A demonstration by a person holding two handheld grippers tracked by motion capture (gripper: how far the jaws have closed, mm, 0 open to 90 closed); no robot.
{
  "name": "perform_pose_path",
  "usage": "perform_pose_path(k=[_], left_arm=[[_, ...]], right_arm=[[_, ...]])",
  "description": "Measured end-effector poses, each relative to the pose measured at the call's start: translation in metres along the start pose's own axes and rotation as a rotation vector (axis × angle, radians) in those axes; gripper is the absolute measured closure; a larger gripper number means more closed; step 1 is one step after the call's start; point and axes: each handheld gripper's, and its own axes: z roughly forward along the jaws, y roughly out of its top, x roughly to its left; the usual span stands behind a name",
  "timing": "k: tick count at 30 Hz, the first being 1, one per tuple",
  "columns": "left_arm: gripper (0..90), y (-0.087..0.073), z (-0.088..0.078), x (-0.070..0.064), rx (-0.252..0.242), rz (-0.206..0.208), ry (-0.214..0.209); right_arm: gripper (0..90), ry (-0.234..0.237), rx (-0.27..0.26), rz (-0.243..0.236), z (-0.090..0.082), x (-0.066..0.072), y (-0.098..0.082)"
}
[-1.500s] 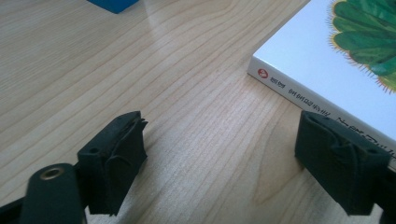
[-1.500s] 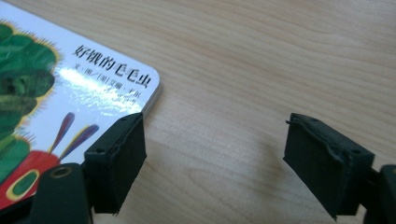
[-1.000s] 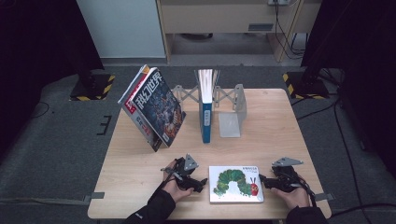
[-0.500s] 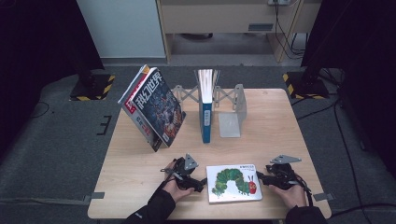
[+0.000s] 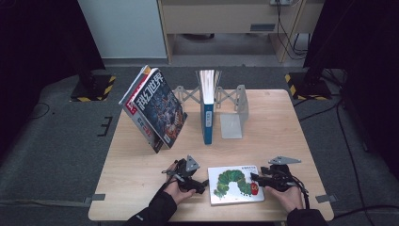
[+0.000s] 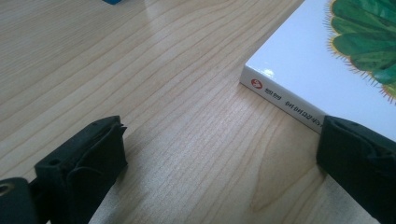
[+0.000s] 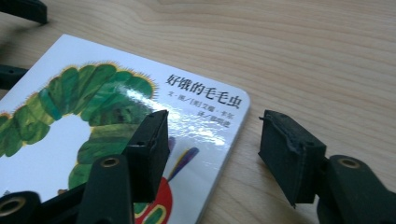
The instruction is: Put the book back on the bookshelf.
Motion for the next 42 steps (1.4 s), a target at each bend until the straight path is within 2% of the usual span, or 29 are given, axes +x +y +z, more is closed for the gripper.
perform_pose_path(k=[5, 6, 15, 18, 24, 26, 31, 34, 36, 42], left_arm=[[0.0, 0.000, 0.000, 0.000, 0.001, -0.003, 0.002], [0.0, 0.000, 0.000, 0.000, 0.001, -0.004, 0.002], [0.0, 0.003, 0.002, 0.001, 0.002, -0.010, 0.007], [0.0, 0.005, 0.005, 0.002, 0.000, -0.026, 0.022], [0.0, 0.006, 0.006, 0.001, -0.001, -0.036, 0.033], [0.0, 0.006, 0.006, 0.001, 0.000, -0.036, 0.034], [0.1, 0.006, 0.006, 0.000, 0.002, -0.036, 0.034], [0.1, 0.006, 0.006, 0.001, 0.003, -0.036, 0.033], [0.1, 0.006, 0.006, 0.001, 0.003, -0.036, 0.033], [0.1, 0.006, 0.006, 0.001, 0.003, -0.036, 0.033]], right_arm=[[46.7, 0.032, 0.009, -0.008, 0.003, 0.005, 0.000], [46.6, 0.026, 0.012, -0.020, 0.003, 0.006, 0.000], [45.7, 0.011, -0.011, -0.024, 0.006, 0.006, 0.005], [44.0, 0.005, -0.045, -0.015, 0.009, 0.002, 0.011], [41.3, 0.014, -0.034, -0.011, 0.012, -0.001, 0.009], [39.7, 0.031, -0.026, 0.013, 0.009, 0.000, 0.007], [39.2, 0.045, -0.012, 0.017, 0.005, 0.001, 0.003], [39.3, 0.057, -0.040, 0.025, 0.001, 0.001, 0.004], [39.2, 0.069, -0.080, 0.031, -0.004, 0.000, 0.004], [39.0, 0.087, -0.128, 0.040, -0.009, 0.000, 0.007]])
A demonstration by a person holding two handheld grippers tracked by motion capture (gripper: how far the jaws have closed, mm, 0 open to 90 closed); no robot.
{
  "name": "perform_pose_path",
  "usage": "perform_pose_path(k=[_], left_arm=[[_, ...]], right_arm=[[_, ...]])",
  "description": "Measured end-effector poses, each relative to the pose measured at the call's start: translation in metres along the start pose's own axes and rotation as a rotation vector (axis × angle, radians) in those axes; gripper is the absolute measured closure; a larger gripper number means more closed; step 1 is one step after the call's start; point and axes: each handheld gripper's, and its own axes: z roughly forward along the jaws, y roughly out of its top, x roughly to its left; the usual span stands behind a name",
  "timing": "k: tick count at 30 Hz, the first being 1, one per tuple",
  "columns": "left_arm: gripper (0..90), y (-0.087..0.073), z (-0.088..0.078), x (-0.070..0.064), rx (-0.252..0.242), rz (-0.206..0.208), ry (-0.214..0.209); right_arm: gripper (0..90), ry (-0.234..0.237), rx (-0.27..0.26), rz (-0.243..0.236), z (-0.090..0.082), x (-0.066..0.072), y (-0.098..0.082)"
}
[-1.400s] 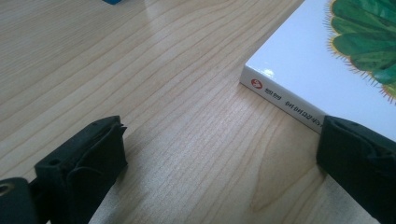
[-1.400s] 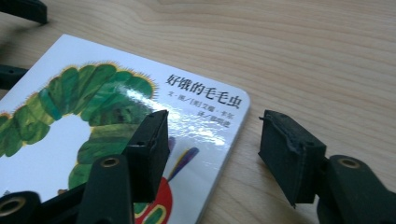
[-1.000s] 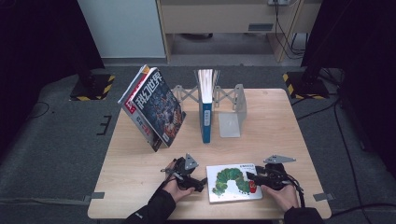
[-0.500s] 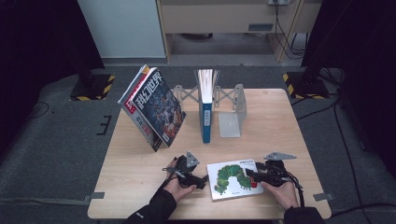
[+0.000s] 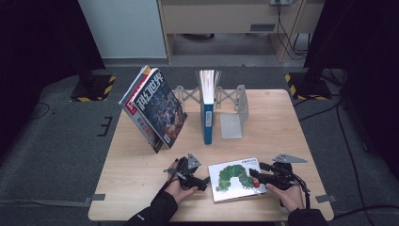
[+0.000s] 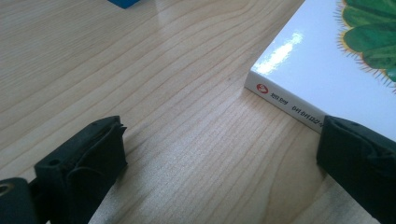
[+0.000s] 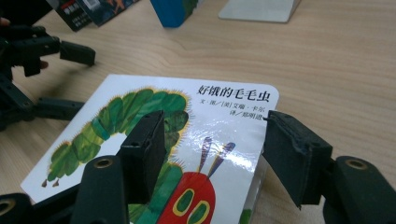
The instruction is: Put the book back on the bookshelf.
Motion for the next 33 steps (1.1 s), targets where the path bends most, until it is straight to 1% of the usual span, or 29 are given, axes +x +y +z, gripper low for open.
perform_pose_path(k=[1, 2, 3, 4, 5, 6, 7, 8, 12, 13, 14, 15, 16, 18, 20, 22, 27, 29, 30, 33], left_arm=[[0.1, 0.000, 0.000, 0.000, 0.000, 0.000, 0.000], [0.1, 0.000, 0.000, 0.000, -0.002, -0.001, -0.001], [0.1, 0.000, 0.000, 0.000, -0.002, -0.001, -0.001], [0.1, 0.000, 0.000, 0.000, -0.002, -0.001, -0.001], [0.1, 0.000, 0.000, 0.000, -0.002, -0.001, -0.001], [0.1, 0.000, 0.000, 0.000, -0.003, -0.001, -0.001], [0.1, 0.000, 0.000, 0.000, -0.002, -0.001, -0.001], [0.2, 0.000, 0.000, 0.000, -0.002, -0.001, -0.001], [0.1, 0.000, 0.000, 0.000, -0.003, -0.001, -0.001], [0.1, 0.000, 0.000, 0.000, -0.002, -0.001, -0.001], [0.1, 0.000, 0.000, 0.000, -0.003, -0.001, -0.001], [0.1, 0.000, 0.000, 0.000, -0.002, -0.001, -0.001], [0.1, 0.000, 0.000, 0.000, -0.002, -0.001, -0.001], [0.1, 0.000, 0.000, 0.000, -0.002, -0.001, -0.001], [0.1, 0.000, 0.000, 0.000, -0.003, -0.001, -0.001], [0.1, 0.000, 0.000, 0.000, -0.002, 0.000, -0.001], [0.1, 0.000, 0.000, 0.000, -0.002, -0.001, -0.001], [0.1, 0.000, 0.000, 0.000, -0.002, 0.000, -0.001], [0.1, 0.000, 0.000, 0.000, -0.002, 0.000, -0.001], [0.1, 0.000, 0.000, 0.000, -0.002, 0.000, -0.001]], right_arm=[[39.0, 0.000, 0.000, 0.000, 0.000, 0.000, 0.000], [39.1, 0.008, -0.027, 0.003, -0.002, 0.000, 0.002], [39.1, 0.008, -0.027, 0.003, -0.002, 0.000, 0.002], [39.1, 0.014, -0.043, 0.006, -0.003, 0.001, 0.003], [39.7, 0.025, -0.076, 0.013, -0.006, 0.001, 0.005], [39.9, 0.029, -0.091, 0.016, -0.007, 0.002, 0.006], [39.9, 0.033, -0.104, 0.007, -0.008, 0.002, 0.006], [39.7, 0.042, -0.117, 0.018, -0.010, 0.004, 0.007], [37.9, 0.051, -0.123, 0.019, -0.011, 0.004, 0.008], [36.7, 0.054, -0.119, 0.021, -0.011, 0.005, 0.009], [33.7, 0.051, -0.103, 0.021, -0.009, 0.005, 0.009], [33.7, 0.051, -0.103, 0.021, -0.009, 0.005, 0.009], [31.3, 0.054, -0.091, 0.033, -0.008, 0.005, 0.008], [29.0, 0.045, -0.075, 0.033, -0.006, 0.005, 0.007], [25.5, 0.051, -0.068, 0.049, -0.005, 0.005, 0.008], [21.3, 0.070, -0.055, 0.058, -0.005, 0.005, 0.007], [20.9, 0.060, -0.005, 0.036, -0.002, 0.006, 0.005], [22.2, 0.054, 0.025, 0.036, -0.001, 0.004, 0.003], [22.2, 0.054, 0.025, 0.036, -0.001, 0.004, 0.003], [23.7, 0.054, 0.050, 0.050, -0.001, 0.003, 0.002]])
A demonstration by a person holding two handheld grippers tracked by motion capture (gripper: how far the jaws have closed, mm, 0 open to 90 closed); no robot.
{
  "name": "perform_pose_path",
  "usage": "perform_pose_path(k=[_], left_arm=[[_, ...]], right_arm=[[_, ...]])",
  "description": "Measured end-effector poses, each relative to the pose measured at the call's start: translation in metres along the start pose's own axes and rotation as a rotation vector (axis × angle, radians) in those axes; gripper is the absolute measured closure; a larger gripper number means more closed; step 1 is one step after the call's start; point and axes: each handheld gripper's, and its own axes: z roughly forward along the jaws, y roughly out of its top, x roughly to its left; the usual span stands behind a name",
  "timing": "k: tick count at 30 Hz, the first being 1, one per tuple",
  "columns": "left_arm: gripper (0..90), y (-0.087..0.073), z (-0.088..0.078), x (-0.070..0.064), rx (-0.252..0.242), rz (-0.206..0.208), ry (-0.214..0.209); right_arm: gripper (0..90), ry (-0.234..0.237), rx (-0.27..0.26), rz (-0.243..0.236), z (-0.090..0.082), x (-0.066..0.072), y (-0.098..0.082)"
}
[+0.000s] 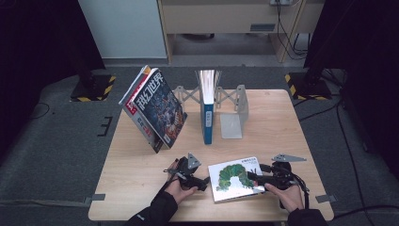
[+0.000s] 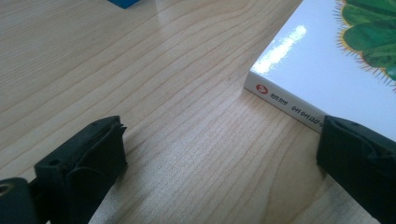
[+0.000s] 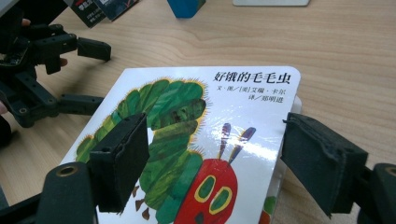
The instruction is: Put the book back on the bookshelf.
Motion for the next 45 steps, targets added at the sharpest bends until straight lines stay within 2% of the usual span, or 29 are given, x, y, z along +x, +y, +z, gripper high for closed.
perform_pose_path(k=[1, 2, 6, 8, 9, 12, 13, 15, 17, 21, 23, 25, 29, 31, 33, 35, 38, 41, 45], left_arm=[[0.1, 0.000, 0.000, 0.000, 0.000, 0.000, 0.000], [0.1, 0.000, 0.000, 0.000, 0.000, 0.000, 0.000], [0.1, 0.000, 0.000, 0.000, 0.000, 0.000, 0.000], [0.1, 0.000, 0.000, 0.000, 0.000, 0.000, 0.000], [0.1, 0.000, 0.000, 0.000, 0.000, 0.000, 0.000], [0.1, 0.000, 0.000, 0.000, 0.000, 0.000, 0.000], [0.1, 0.000, 0.000, 0.000, 0.000, 0.001, 0.000], [0.1, 0.000, 0.000, 0.000, 0.000, 0.001, 0.000], [0.1, 0.000, 0.000, 0.000, 0.000, 0.001, 0.000], [0.1, 0.000, 0.000, 0.000, 0.000, 0.001, 0.000], [0.1, 0.000, 0.000, 0.000, 0.001, 0.001, 0.000], [0.1, 0.000, 0.000, 0.000, 0.000, 0.001, 0.000], [0.1, 0.000, 0.000, 0.000, 0.000, 0.001, 0.000], [0.1, 0.000, 0.000, 0.000, 0.000, 0.001, 0.000], [0.1, 0.000, 0.000, 0.000, 0.000, 0.000, 0.000], [0.1, 0.000, 0.000, 0.000, 0.000, 0.000, 0.000], [0.1, 0.000, 0.000, 0.000, 0.000, 0.000, 0.000], [0.1, 0.000, 0.000, 0.000, 0.000, 0.000, 0.000], [0.1, 0.000, 0.000, 0.000, 0.000, 0.000, 0.000]], right_arm=[[24.5, 0.001, 0.006, -0.010, 0.000, -0.001, -0.001], [25.7, 0.004, 0.011, 0.007, -0.001, -0.002, -0.001], [27.5, 0.007, 0.012, 0.012, -0.002, -0.003, -0.002], [29.1, 0.012, -0.001, 0.012, -0.004, -0.003, -0.002], [31.2, 0.024, -0.023, 0.020, -0.005, -0.005, -0.001], [33.4, 0.021, -0.038, 0.025, -0.005, -0.006, 0.000], [33.1, -0.010, -0.025, 0.027, -0.002, -0.009, 0.000], [32.2, -0.029, -0.007, 0.024, 0.000, -0.011, -0.001], [31.5, -0.073, 0.068, 0.014, 0.006, -0.014, -0.005], [32.8, -0.066, 0.097, 0.024, 0.010, -0.015, -0.007], [33.0, -0.061, 0.098, 0.023, 0.011, -0.014, -0.007], [33.6, -0.034, 0.103, 0.021, 0.013, -0.012, -0.007], [31.8, -0.030, 0.100, 0.018, 0.012, -0.010, -0.006], [31.6, -0.025, 0.087, 0.025, 0.011, -0.010, -0.006], [31.6, -0.021, 0.066, 0.012, 0.008, -0.010, -0.005], [31.8, 0.002, 0.011, 0.018, 0.002, -0.009, -0.003], [31.8, 0.013, -0.015, 0.023, -0.001, -0.008, -0.002], [31.5, 0.028, -0.072, 0.022, -0.004, -0.005, 0.001], [31.5, 0.045, -0.108, 0.027, -0.007, -0.004, 0.002]])
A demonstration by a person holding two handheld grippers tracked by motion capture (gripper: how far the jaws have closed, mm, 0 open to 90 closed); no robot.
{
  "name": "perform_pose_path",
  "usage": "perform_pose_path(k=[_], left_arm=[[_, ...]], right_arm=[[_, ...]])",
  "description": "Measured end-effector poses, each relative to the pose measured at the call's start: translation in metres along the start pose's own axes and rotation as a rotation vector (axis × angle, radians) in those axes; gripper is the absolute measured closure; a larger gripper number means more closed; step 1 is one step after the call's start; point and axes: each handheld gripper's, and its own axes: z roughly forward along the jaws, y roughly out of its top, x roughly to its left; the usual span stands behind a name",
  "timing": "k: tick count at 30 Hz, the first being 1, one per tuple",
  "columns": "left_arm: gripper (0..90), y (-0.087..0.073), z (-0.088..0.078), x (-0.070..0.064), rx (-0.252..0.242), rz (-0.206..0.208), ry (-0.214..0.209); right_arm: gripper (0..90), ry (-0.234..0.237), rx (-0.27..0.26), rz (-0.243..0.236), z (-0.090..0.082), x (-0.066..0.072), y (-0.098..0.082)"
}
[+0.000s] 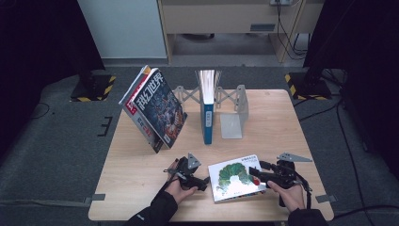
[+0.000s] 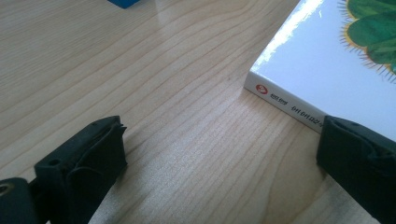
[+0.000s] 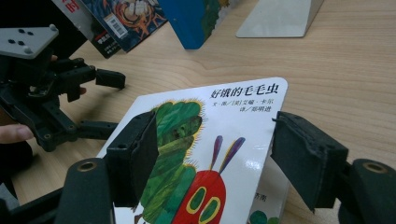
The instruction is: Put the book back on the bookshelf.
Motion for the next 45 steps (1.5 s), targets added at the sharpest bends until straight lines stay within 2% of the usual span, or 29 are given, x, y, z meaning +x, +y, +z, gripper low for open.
perform_pose_path(k=[9, 18, 19, 20, 21, 24, 32, 35, 39, 41, 43, 45], left_arm=[[0.1, 0.000, 0.000, 0.000, 0.000, 0.000, 0.000], [0.1, 0.000, 0.000, 0.000, 0.000, 0.000, 0.000], [0.1, 0.000, 0.000, 0.000, 0.000, 0.000, 0.000], [0.1, 0.000, 0.000, 0.000, 0.000, 0.000, 0.000], [0.1, 0.000, 0.000, 0.000, 0.000, 0.000, 0.000], [0.1, 0.000, 0.000, 0.000, 0.000, 0.000, 0.000], [0.6, 0.000, -0.001, 0.000, 0.000, 0.000, -0.004], [2.6, -0.001, -0.002, 0.000, -0.007, 0.002, -0.010], [7.8, -0.002, -0.006, -0.002, -0.009, 0.013, -0.031], [14.1, -0.001, -0.010, -0.005, -0.012, -0.008, -0.065], [15.9, 0.002, -0.014, -0.009, -0.053, -0.025, -0.101], [16.4, 0.004, -0.017, -0.012, -0.083, -0.027, -0.118]], right_arm=[[29.4, 0.000, -0.006, 0.001, -0.001, 0.003, -0.001], [29.9, -0.008, 0.065, 0.019, -0.001, 0.001, -0.005], [34.9, -0.005, 0.070, 0.019, 0.000, 0.001, -0.005], [38.2, 0.055, 0.094, 0.026, 0.003, 0.003, -0.007], [38.2, 0.055, 0.094, 0.026, 0.003, 0.003, -0.007], [37.3, 0.047, 0.123, -0.015, 0.008, 0.009, -0.006], [43.1, 0.050, 0.142, -0.004, 0.013, 0.004, -0.006], [45.5, 0.082, 0.153, -0.001, 0.018, 0.004, -0.005], [49.7, 0.107, 0.155, -0.008, 0.022, 0.005, -0.003], [53.6, 0.118, 0.144, -0.001, 0.020, 0.003, -0.002], [54.3, 0.121, 0.142, -0.005, 0.019, 0.003, -0.002], [55.7, 0.120, 0.148, 0.000, 0.019, 0.003, -0.001]])
